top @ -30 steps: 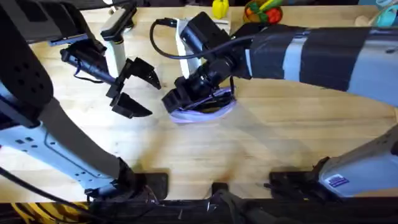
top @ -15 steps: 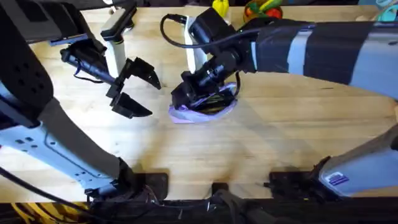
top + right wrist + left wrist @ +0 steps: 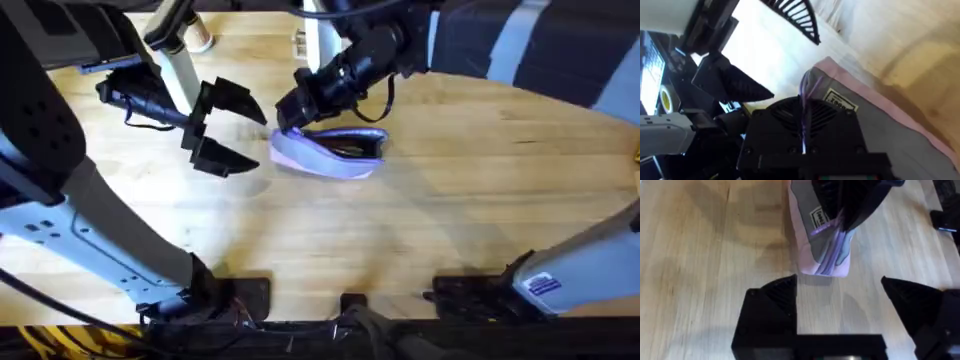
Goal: Unzip the bag, pick up the pens from the table one at a time and place them inside, then zip the bag closed.
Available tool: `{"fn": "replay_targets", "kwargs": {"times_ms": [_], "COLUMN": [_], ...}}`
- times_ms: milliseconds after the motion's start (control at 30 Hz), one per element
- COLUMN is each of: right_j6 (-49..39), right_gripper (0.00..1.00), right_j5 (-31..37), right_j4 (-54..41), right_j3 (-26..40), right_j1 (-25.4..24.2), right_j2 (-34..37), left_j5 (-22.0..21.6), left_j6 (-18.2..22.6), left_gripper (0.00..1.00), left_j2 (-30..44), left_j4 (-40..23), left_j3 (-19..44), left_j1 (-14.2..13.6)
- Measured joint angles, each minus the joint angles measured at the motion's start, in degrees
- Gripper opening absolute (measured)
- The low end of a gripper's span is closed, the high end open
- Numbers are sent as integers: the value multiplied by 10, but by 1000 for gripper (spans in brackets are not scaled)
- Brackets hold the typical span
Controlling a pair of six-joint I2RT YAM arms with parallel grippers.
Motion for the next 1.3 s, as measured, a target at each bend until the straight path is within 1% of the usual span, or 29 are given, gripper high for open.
{"fn": "replay_targets", "kwargs": {"times_ms": [167, 267, 333, 533, 600, 667, 733, 767, 833, 867, 900, 967, 1000, 1033, 1100, 1200, 1300], "right_j6": [0, 0, 0, 0, 0, 0, 0, 0, 0, 0, 0, 0, 0, 0, 0, 4, 5], "right_gripper": [30, 30, 30, 30, 30, 30, 30, 30, 30, 30, 30, 30, 30, 31, 30, 30, 30], "right_j5": [1, 1, 1, 1, 1, 1, 1, 1, 1, 1, 2, 7, 9, 10, 9, -1, -14], "right_j4": [0, 0, 0, 0, 0, 0, 0, 0, 0, 0, 1, 5, 4, 5, 4, -4, -21], "right_j3": [3, 3, 3, 3, 3, 3, 3, 3, 3, 3, 3, 3, 3, 3, 3, 6, 14], "right_j1": [-8, -8, -8, -8, -8, -8, -8, -8, -8, -8, -8, -9, -10, -11, -15, -25, -40], "right_j2": [0, 0, 0, 0, 0, 0, 0, 0, 0, 0, 0, 0, 0, 0, 0, 0, 0], "left_j5": [41, 55, 64, 75, 78, 80, 80, 80, 81, 81, 80, 80, 82, 82, 84, 91, 108], "left_j6": [0, 0, 0, 0, 0, -3, -18, -29, -54, -64, -80, -105, -114, -122, -135, -145, -151], "left_gripper": [968, 971, 994, 993, 997, 983, 945, 914, 739, 613, 442, 155, 75, 55, 51, 49, 45], "left_j2": [0, 0, 0, 0, 0, 0, 0, 0, 0, 0, 0, 0, 0, 0, 0, 0, 0], "left_j4": [6, 23, 30, 33, 35, 45, 61, 70, 88, 97, 102, 108, 114, 116, 118, 118, 119], "left_j3": [0, 0, 0, 0, 0, 0, 0, 0, 0, 0, 0, -2, -3, -3, -3, -3, -3], "left_j1": [-11, -27, -42, -91, -103, -110, -113, -113, -113, -113, -113, -113, -114, -115, -115, -117, -122]}}
